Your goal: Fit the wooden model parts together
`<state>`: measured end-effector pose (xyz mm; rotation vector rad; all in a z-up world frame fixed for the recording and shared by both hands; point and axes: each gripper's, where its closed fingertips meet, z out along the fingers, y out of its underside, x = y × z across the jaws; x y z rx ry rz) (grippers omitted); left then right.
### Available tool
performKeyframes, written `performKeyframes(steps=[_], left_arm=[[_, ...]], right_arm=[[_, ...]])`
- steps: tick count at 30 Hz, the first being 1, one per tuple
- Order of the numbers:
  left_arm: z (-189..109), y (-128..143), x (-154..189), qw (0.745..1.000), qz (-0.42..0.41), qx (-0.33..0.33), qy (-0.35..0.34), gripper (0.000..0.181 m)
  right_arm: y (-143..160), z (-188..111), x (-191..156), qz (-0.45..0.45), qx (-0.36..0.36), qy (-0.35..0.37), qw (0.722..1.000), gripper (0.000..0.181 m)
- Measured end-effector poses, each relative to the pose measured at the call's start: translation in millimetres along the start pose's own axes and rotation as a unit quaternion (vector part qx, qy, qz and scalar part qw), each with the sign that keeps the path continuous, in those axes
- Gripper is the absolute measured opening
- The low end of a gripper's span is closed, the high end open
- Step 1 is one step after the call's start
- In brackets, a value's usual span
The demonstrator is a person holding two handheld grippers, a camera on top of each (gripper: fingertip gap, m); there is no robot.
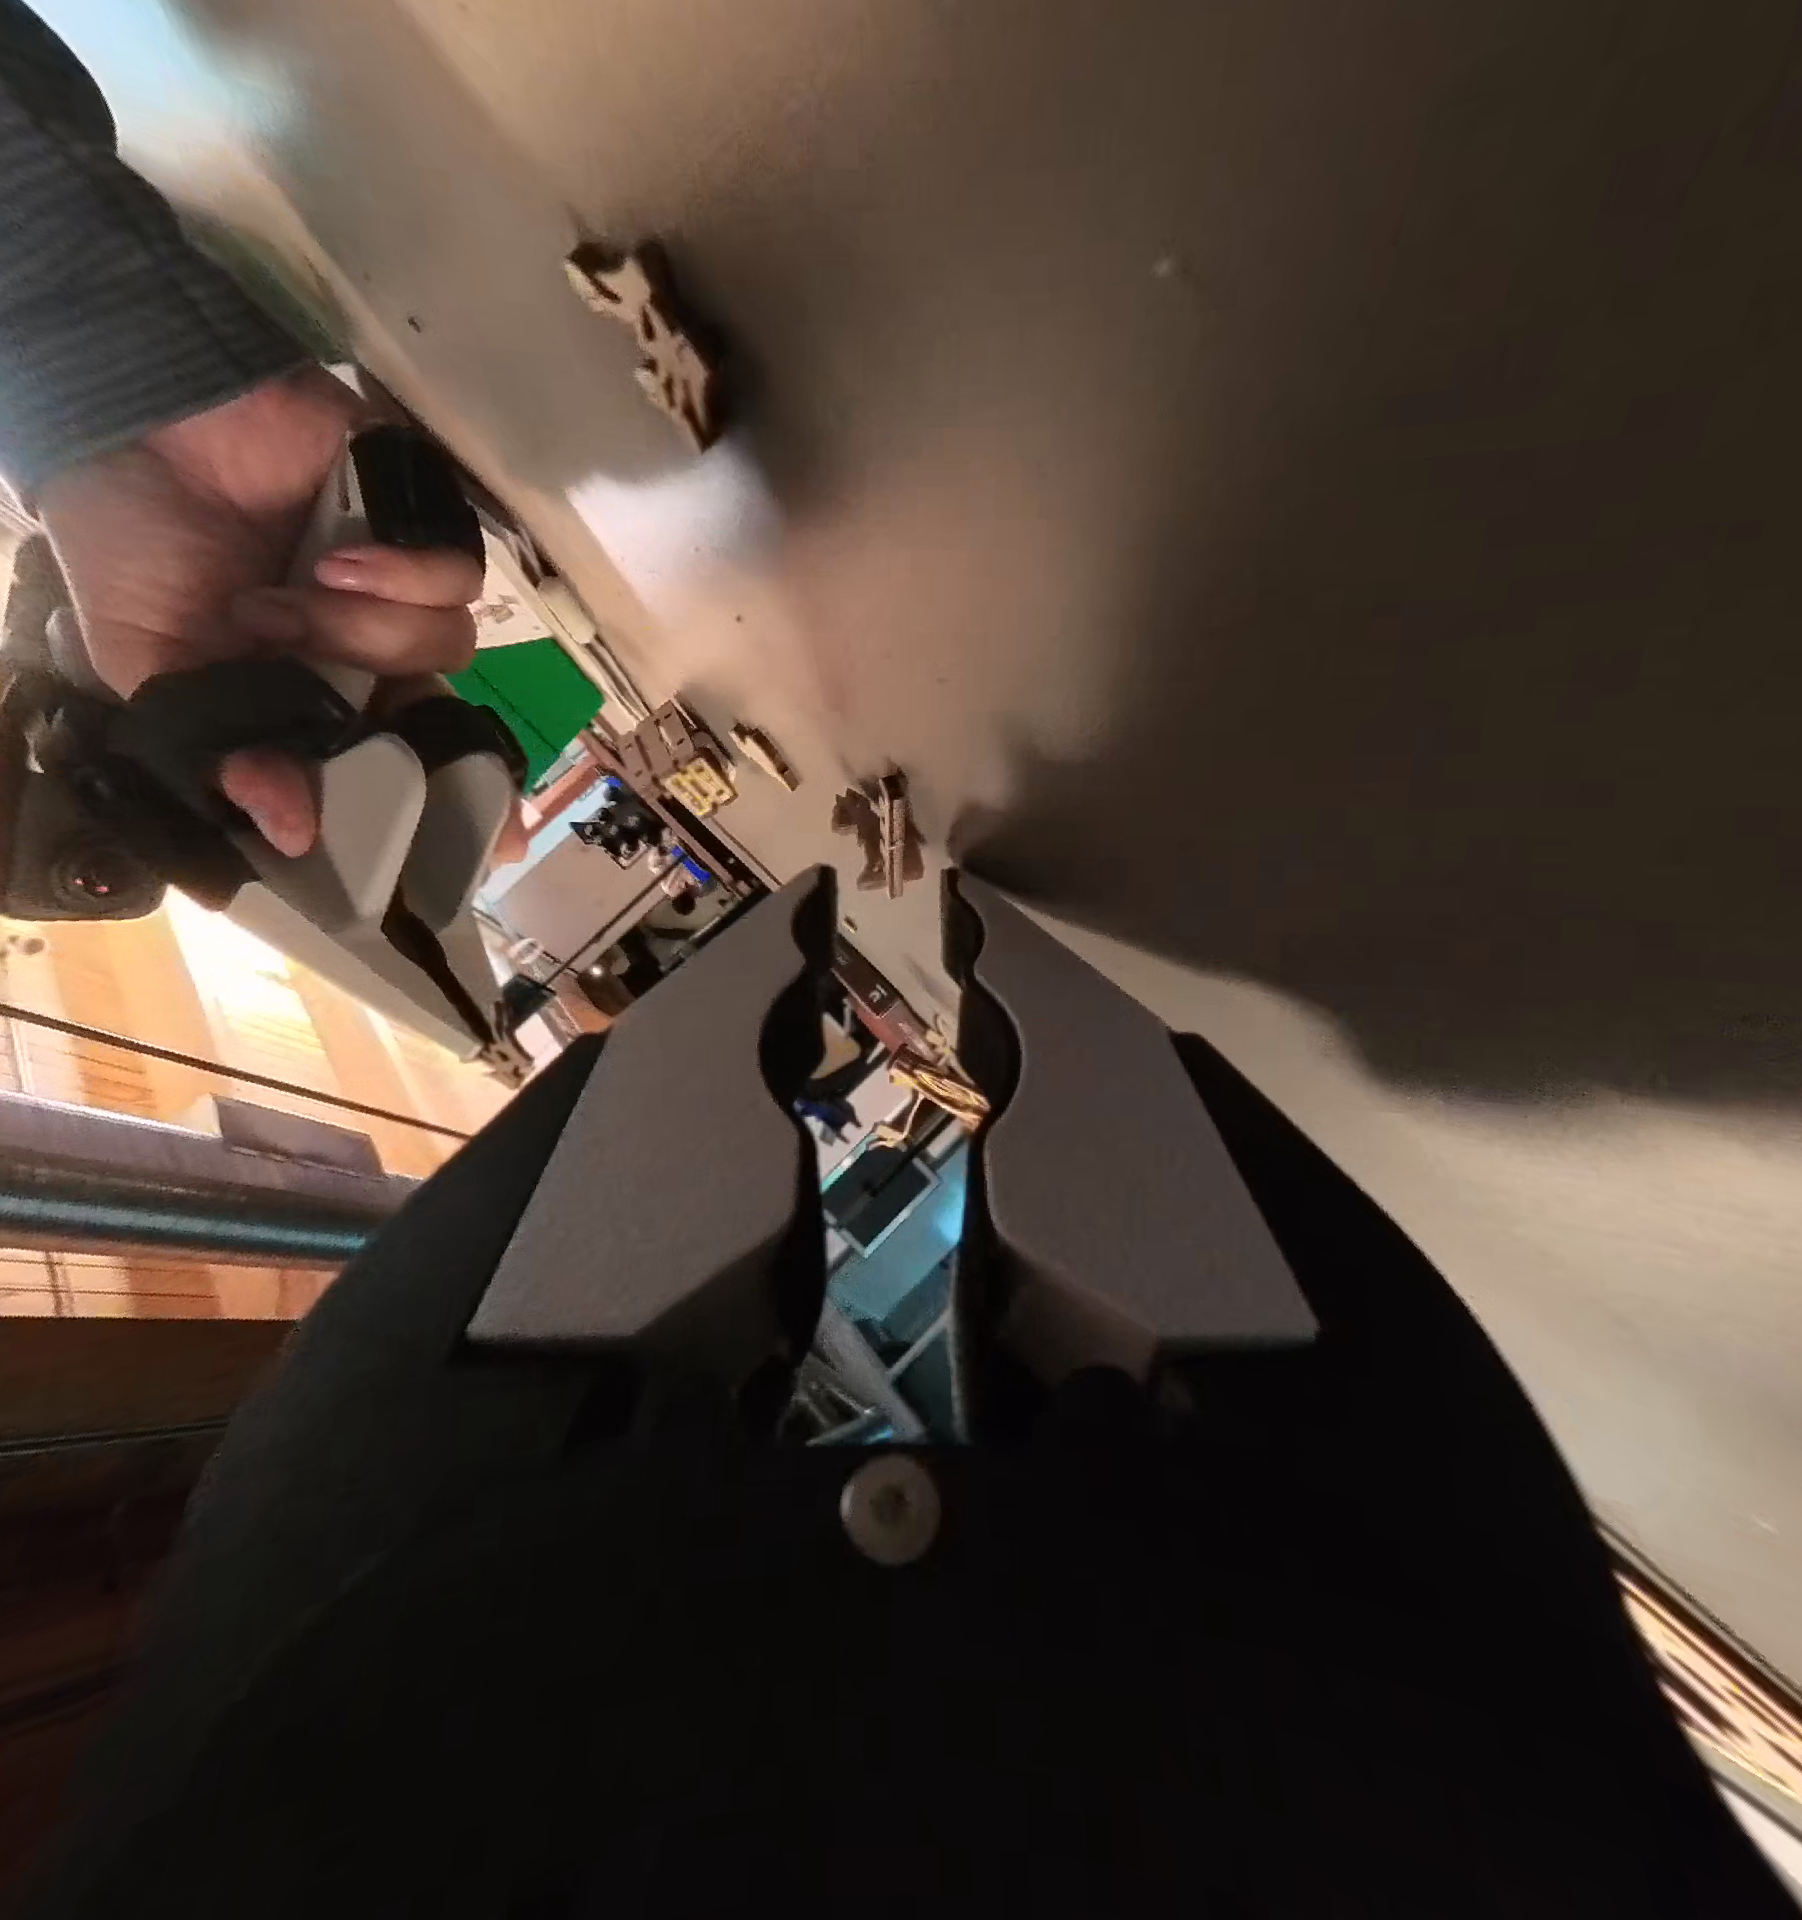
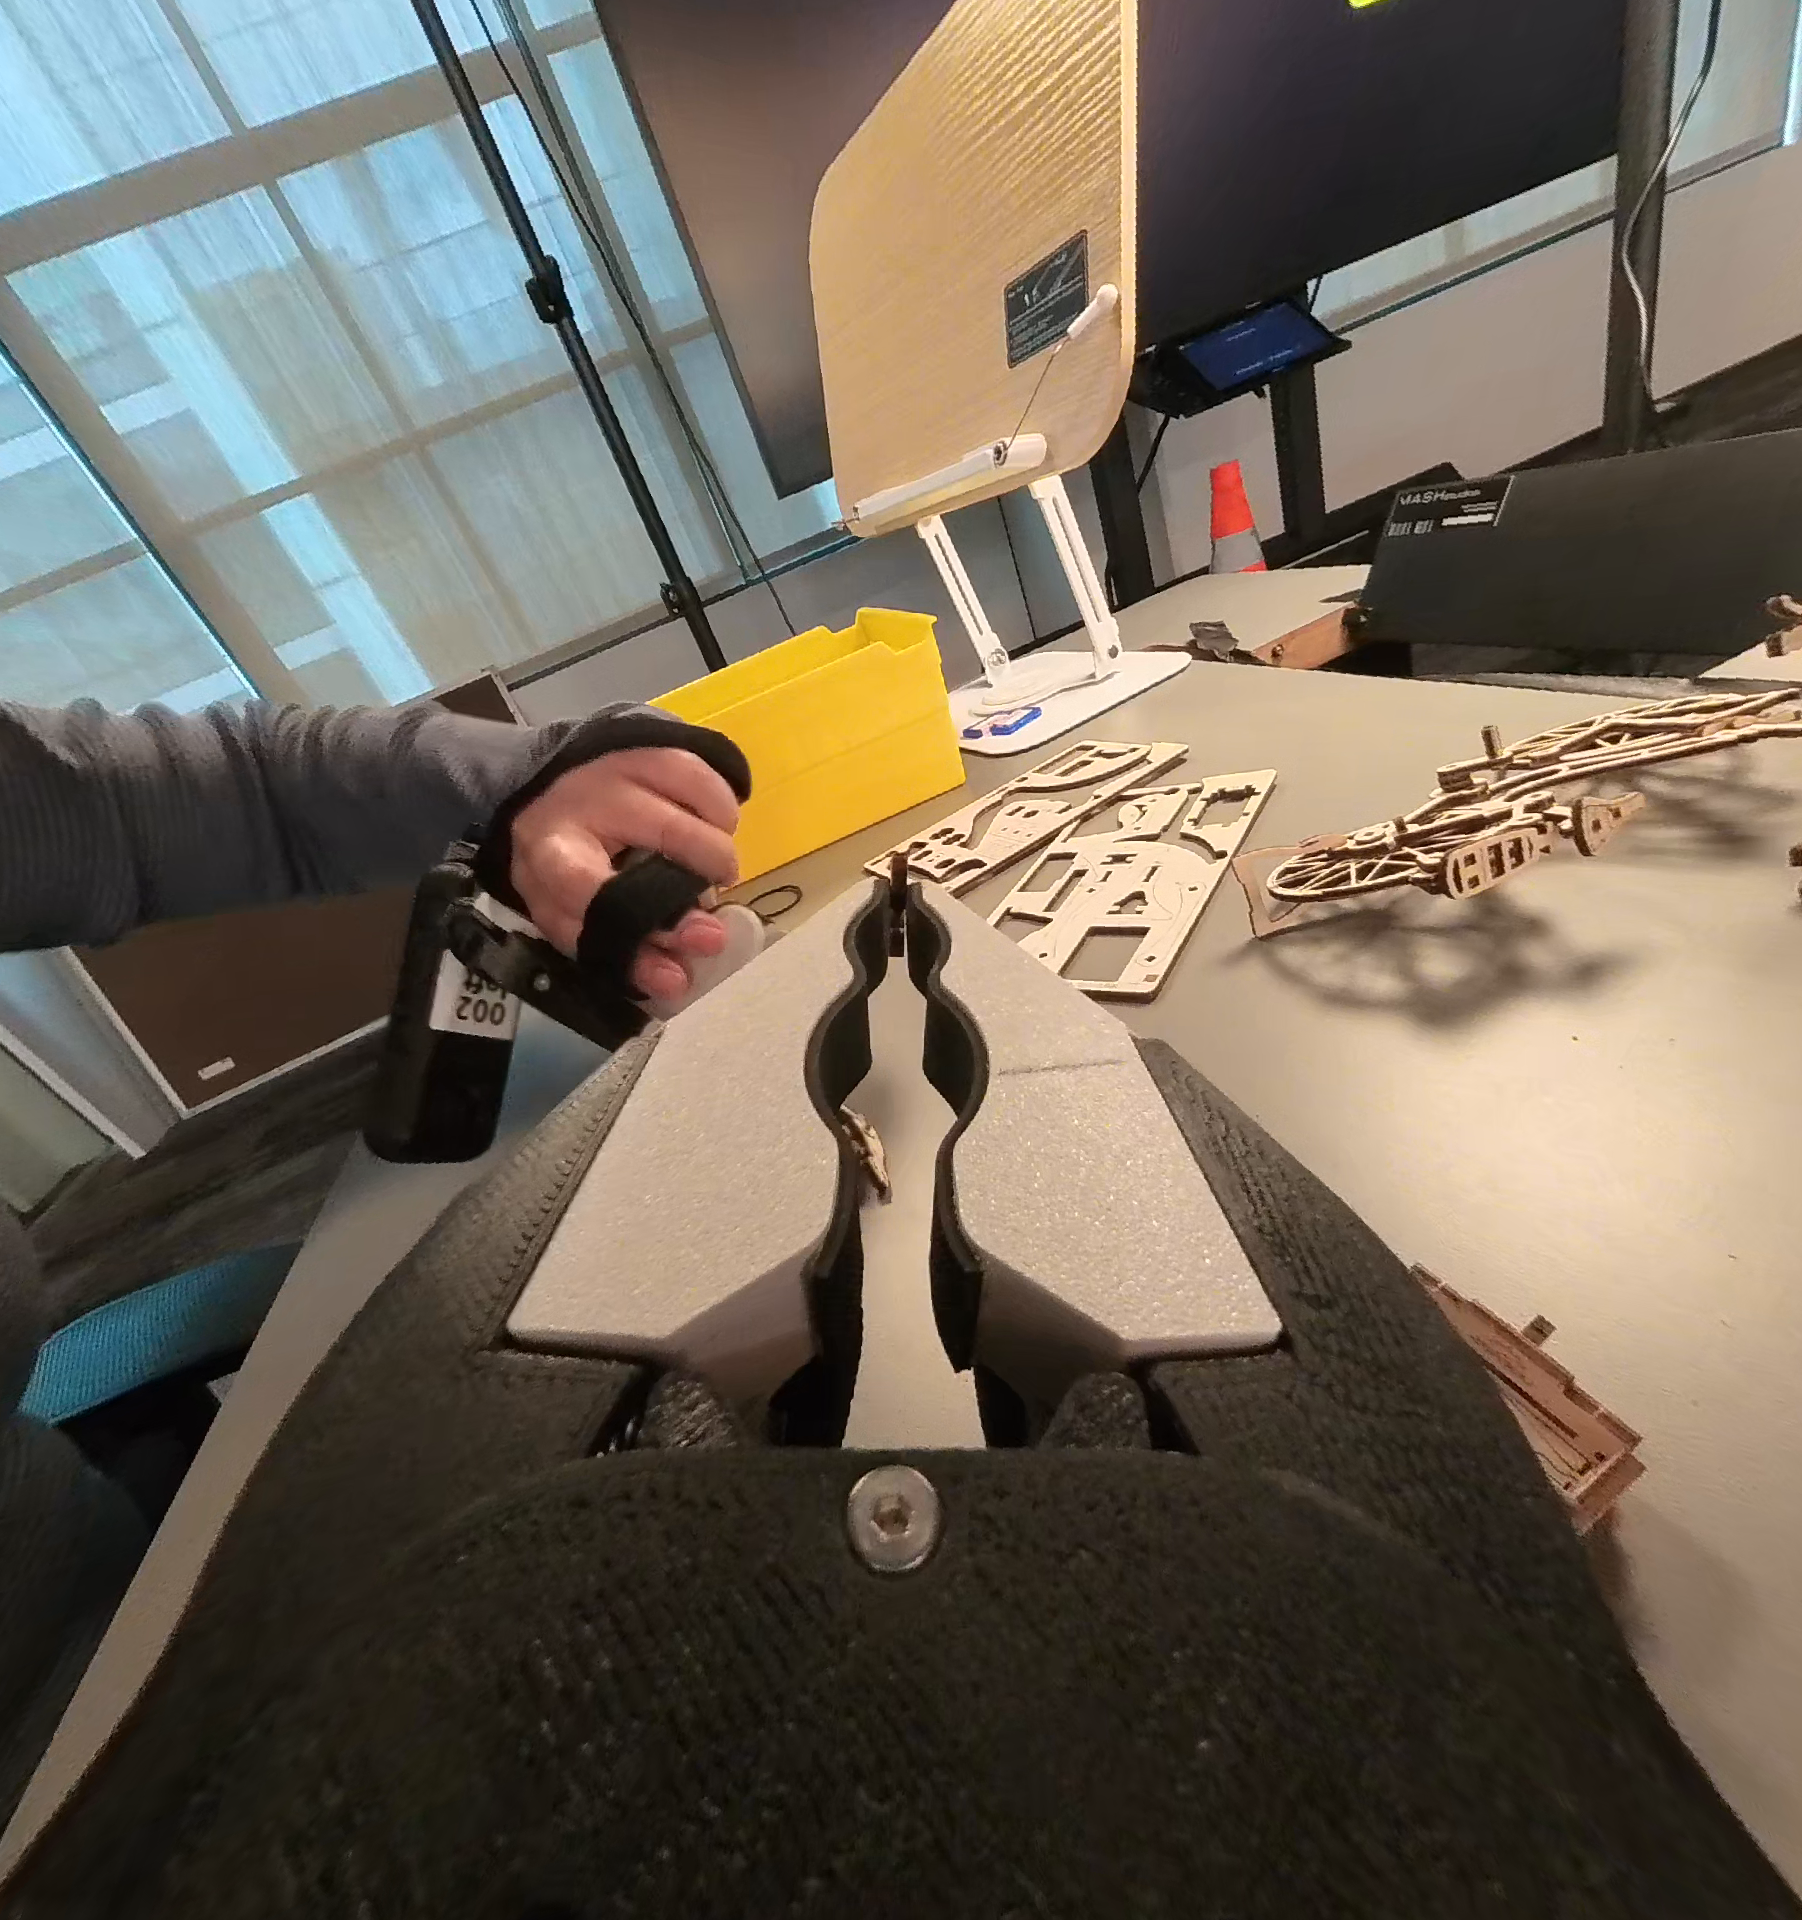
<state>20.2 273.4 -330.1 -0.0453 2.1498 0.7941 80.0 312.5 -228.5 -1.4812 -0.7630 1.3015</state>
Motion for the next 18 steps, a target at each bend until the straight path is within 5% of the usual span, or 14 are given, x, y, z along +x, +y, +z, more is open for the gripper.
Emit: performKeyframes(steps=[9,13,15,18], left_arm=[[7.7,-2.2,-2.5,1.000,-0.009,-0.009,-0.014,0.002],[7.7,9.3,-30.1,0.975,-0.217,-0.022,-0.034,0.001],[7.4,19.6,-55.0,0.901,-0.433,-0.005,-0.043,0.001],[2.8,37.0,-96.0,0.708,-0.696,0.086,-0.078,0.001]], right_arm=[[-0.4,-0.6,-1.9,0.005,-0.001,-0.007,1.000,0.001],[-10.4,-6.4,-2.1,-0.007,0.017,-0.003,1.000,0.000],[-17.3,-10.2,-4.0,-0.008,0.031,-0.005,0.999,0.000],[-20.7,-9.6,-10.6,0.023,0.041,-0.023,0.999,0.000]])
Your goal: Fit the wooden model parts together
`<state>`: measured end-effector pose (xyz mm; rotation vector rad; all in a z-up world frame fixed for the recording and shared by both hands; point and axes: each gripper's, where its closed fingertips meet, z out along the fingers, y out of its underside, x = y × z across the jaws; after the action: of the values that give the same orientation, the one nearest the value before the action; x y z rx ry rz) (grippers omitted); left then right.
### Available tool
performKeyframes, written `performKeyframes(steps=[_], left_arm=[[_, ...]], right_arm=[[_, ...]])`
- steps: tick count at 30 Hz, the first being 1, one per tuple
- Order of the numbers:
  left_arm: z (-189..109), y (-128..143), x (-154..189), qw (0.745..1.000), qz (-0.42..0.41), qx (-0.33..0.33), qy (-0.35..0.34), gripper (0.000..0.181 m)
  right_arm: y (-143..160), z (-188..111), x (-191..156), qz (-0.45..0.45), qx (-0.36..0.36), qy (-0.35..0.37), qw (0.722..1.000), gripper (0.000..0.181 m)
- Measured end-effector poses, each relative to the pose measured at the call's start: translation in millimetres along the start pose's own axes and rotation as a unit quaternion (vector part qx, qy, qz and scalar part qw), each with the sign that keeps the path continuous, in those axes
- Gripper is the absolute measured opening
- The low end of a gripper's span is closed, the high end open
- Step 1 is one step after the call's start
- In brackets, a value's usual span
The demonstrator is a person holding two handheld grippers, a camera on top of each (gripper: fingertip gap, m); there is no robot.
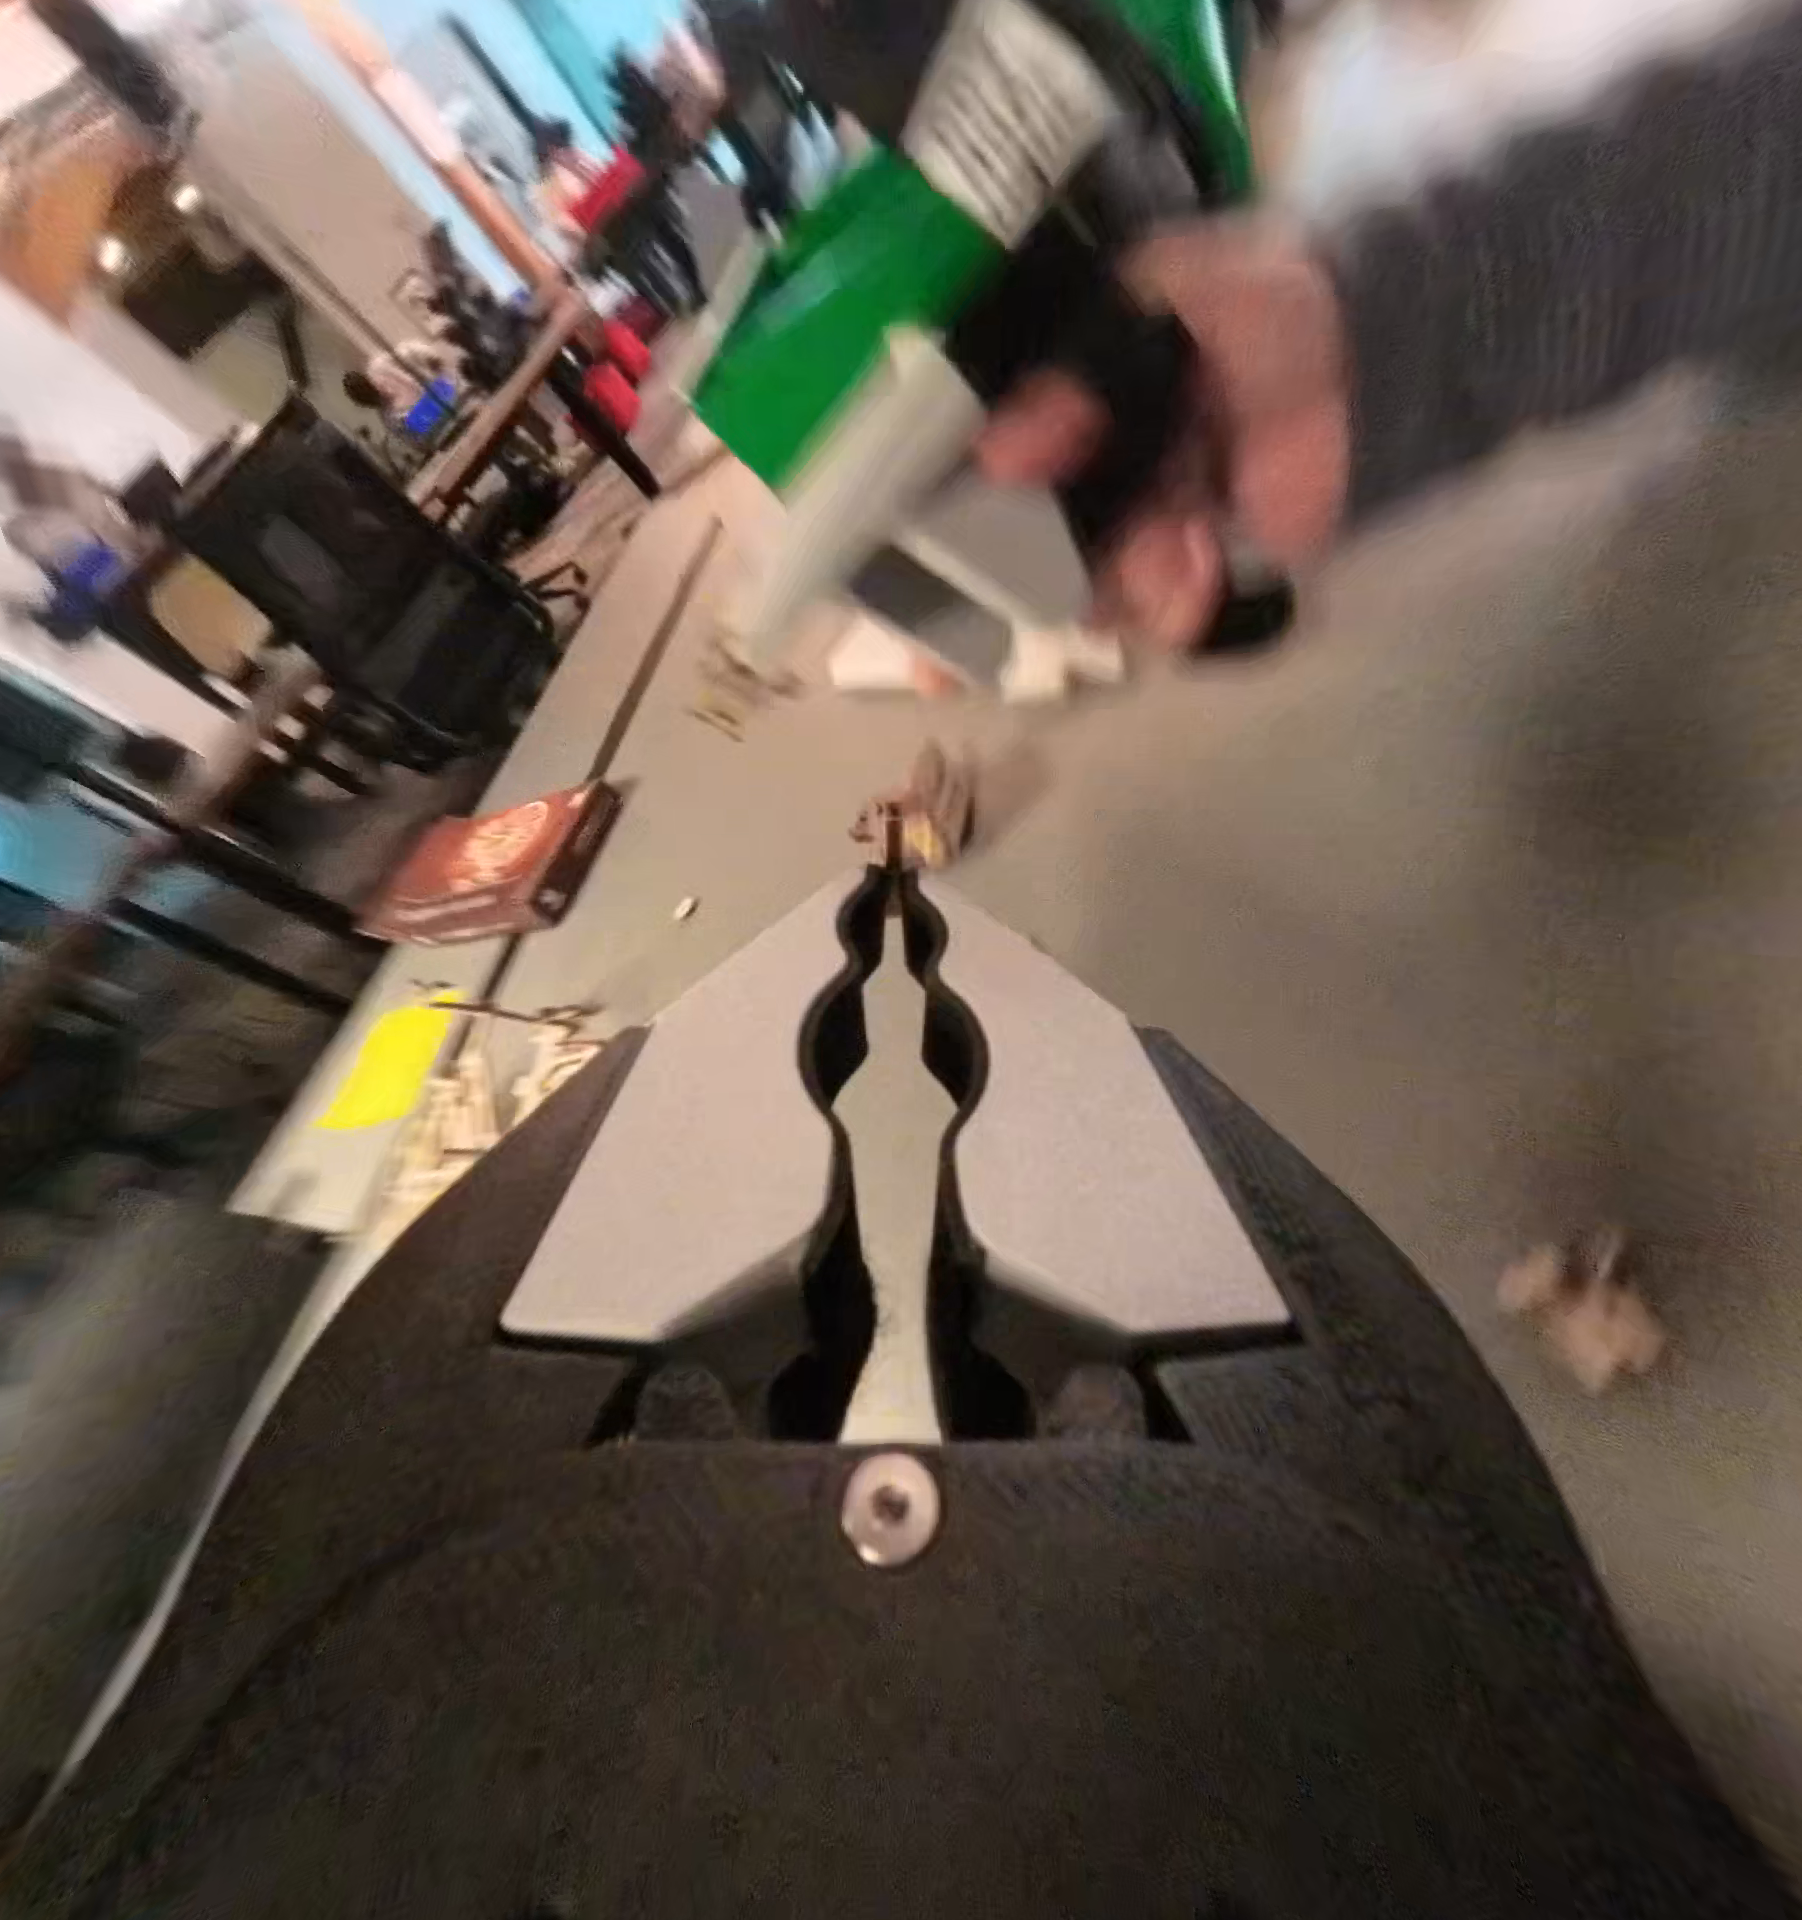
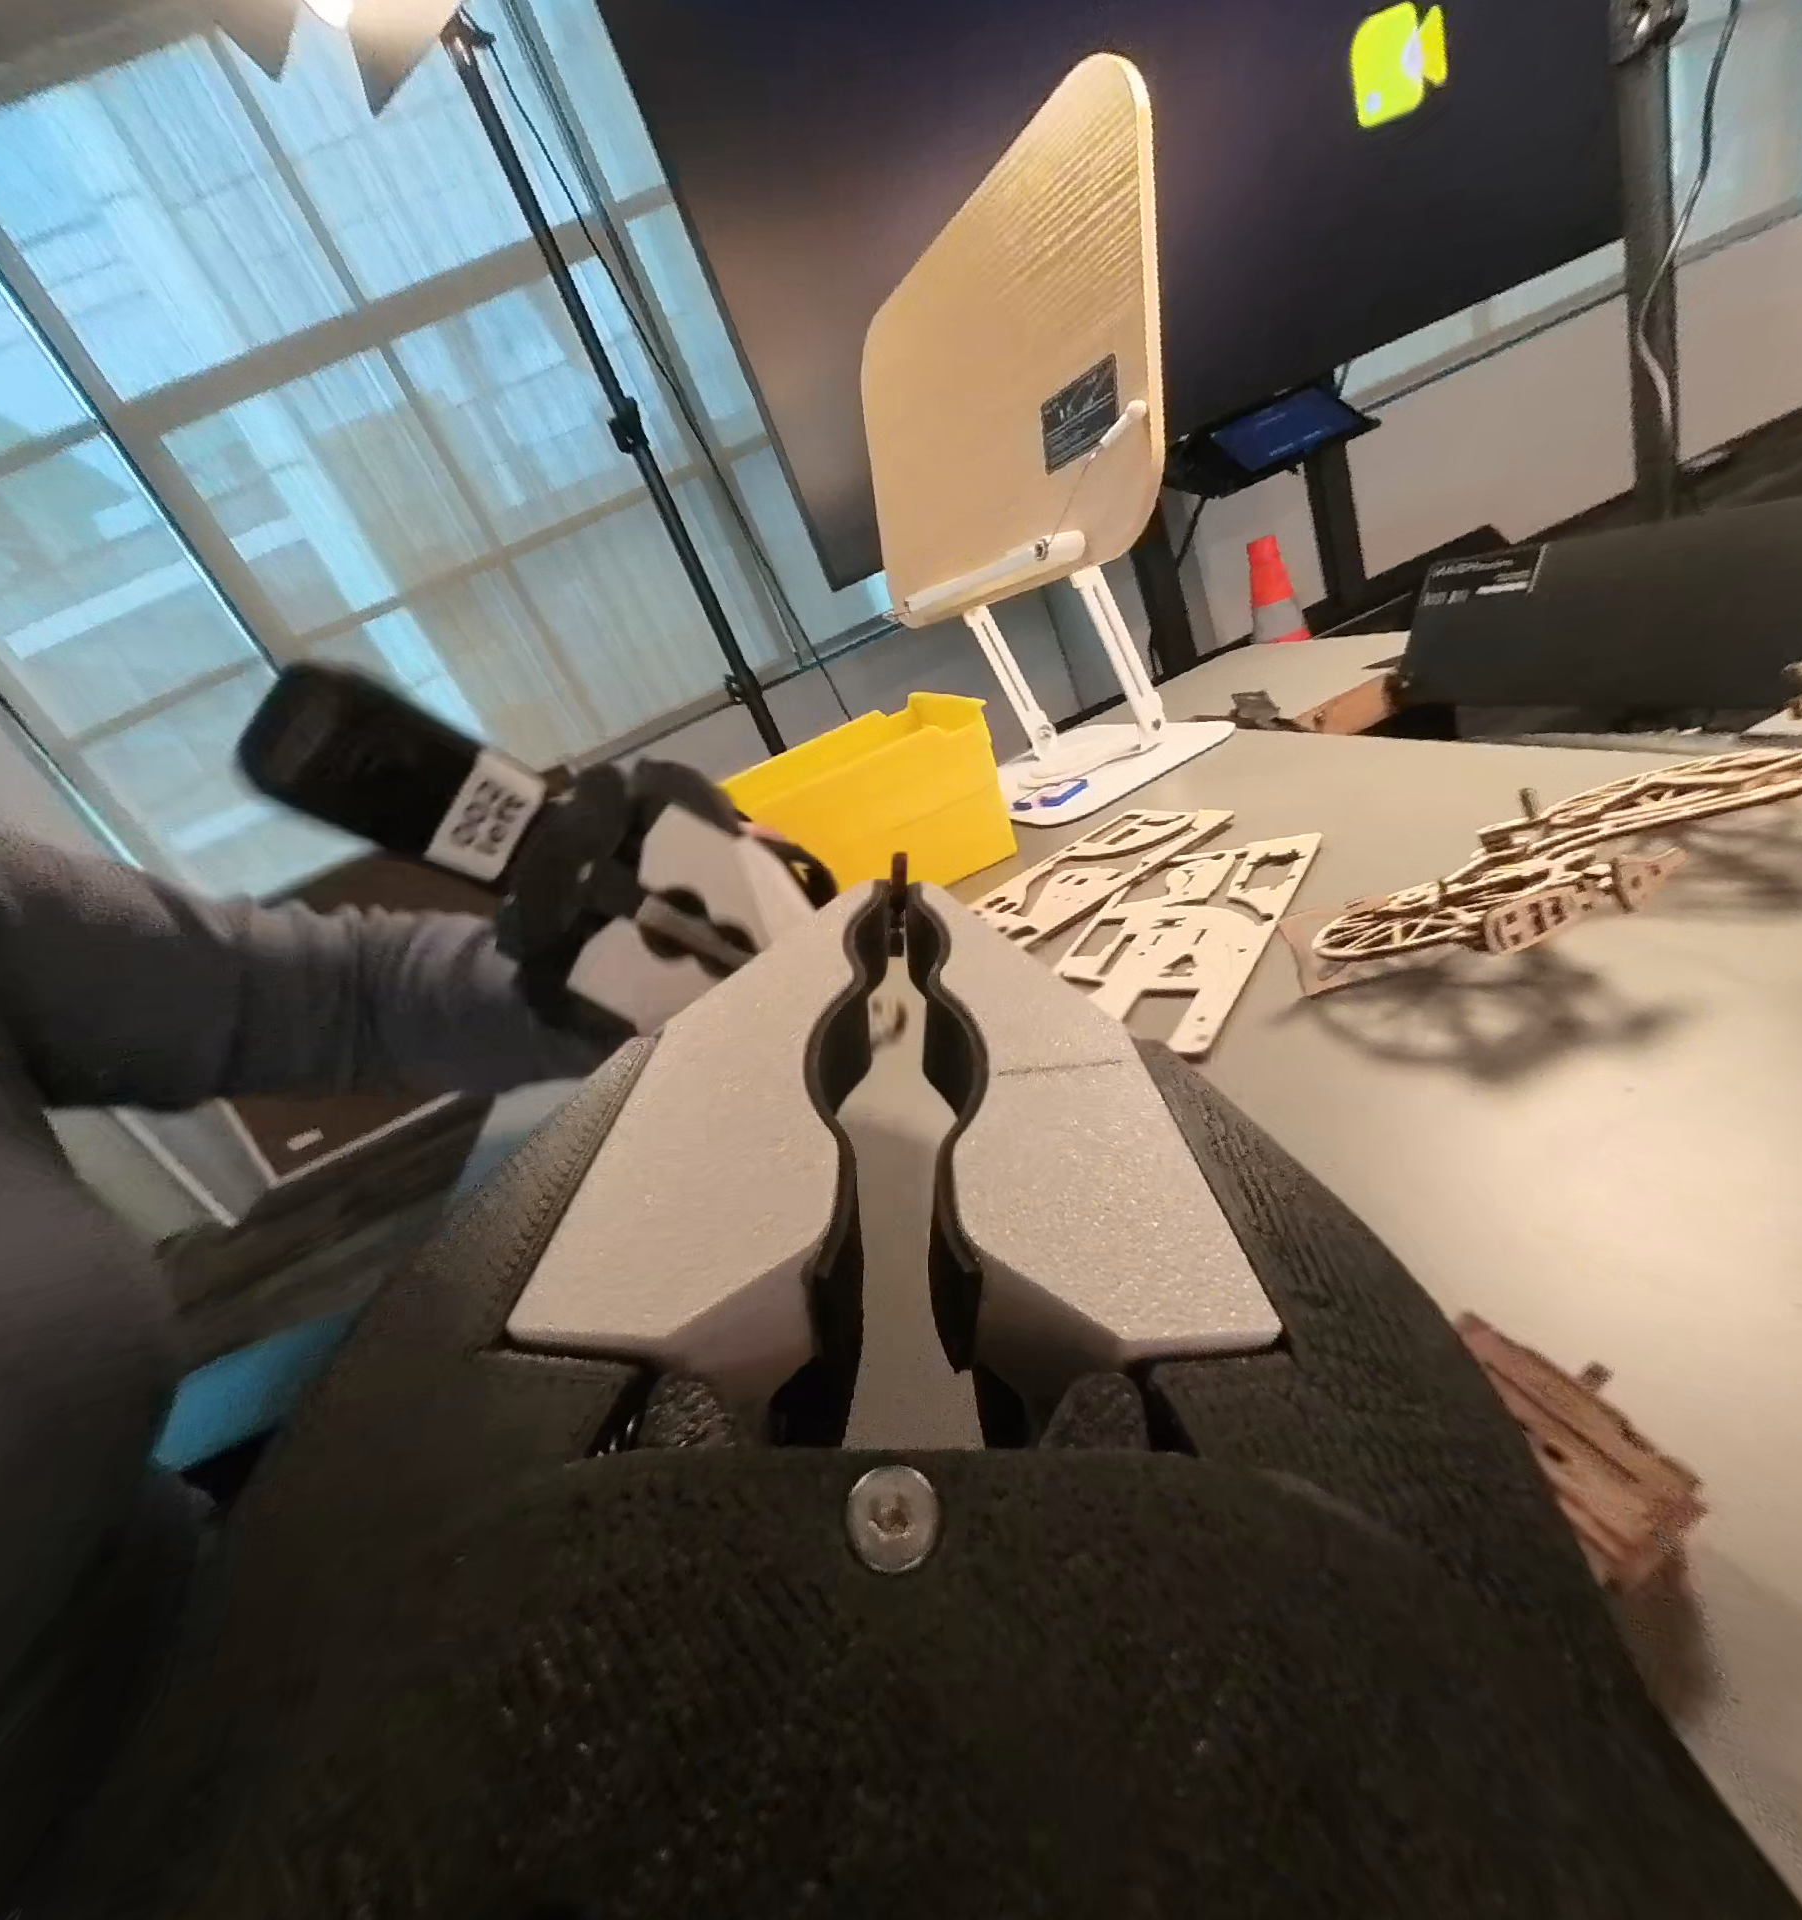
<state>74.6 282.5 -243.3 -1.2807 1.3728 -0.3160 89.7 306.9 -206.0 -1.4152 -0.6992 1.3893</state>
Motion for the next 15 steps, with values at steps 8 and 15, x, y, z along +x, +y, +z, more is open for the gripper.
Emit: performKeyframes(steps=[8,15], left_arm=[[0.0,-8.4,-27.9,0.949,-0.260,0.178,-0.011,0.001],[-1.6,-4.4,-28.6,0.960,-0.212,0.180,-0.017,0.001]], right_arm=[[-8.7,3.9,-7.8,0.119,0.039,-0.031,0.992,0.000],[11.5,13.9,0.1,0.156,-0.011,0.038,0.987,0.000]])
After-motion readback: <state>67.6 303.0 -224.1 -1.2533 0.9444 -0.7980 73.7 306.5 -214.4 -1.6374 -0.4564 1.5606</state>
